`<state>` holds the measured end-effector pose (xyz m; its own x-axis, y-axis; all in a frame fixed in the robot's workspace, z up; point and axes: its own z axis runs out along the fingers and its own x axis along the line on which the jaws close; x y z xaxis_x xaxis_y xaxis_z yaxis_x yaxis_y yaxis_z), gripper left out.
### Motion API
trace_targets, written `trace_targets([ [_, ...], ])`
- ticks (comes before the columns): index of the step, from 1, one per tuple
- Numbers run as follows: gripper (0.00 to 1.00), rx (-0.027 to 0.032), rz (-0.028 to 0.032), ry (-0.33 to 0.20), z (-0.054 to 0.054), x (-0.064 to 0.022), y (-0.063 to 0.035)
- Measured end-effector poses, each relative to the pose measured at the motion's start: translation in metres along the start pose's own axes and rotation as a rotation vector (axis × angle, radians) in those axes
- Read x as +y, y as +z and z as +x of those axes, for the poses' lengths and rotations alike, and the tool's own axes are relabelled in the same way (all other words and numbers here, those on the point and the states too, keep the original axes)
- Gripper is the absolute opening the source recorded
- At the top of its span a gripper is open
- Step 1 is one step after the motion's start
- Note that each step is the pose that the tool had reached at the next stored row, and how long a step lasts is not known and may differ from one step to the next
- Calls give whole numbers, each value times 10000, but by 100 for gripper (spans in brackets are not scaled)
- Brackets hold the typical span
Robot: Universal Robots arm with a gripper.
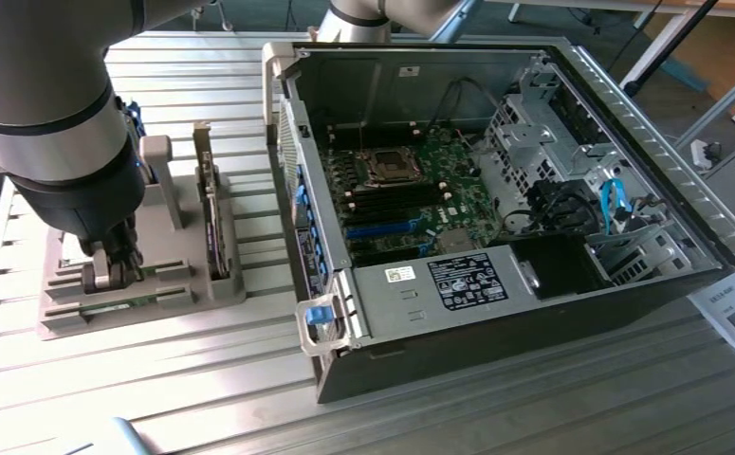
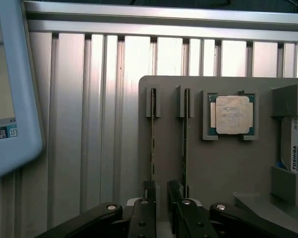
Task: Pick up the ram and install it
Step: 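Pick up the ram and move it above insertion slot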
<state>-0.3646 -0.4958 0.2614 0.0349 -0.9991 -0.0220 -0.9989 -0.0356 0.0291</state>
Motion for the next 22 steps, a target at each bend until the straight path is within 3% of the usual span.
trace_targets([
  [6,24,-1,0,0,1,-1,29],
  [16,24,0,-1,0,17,-6,225],
  [22,24,1,-2,0,20,-7,262],
])
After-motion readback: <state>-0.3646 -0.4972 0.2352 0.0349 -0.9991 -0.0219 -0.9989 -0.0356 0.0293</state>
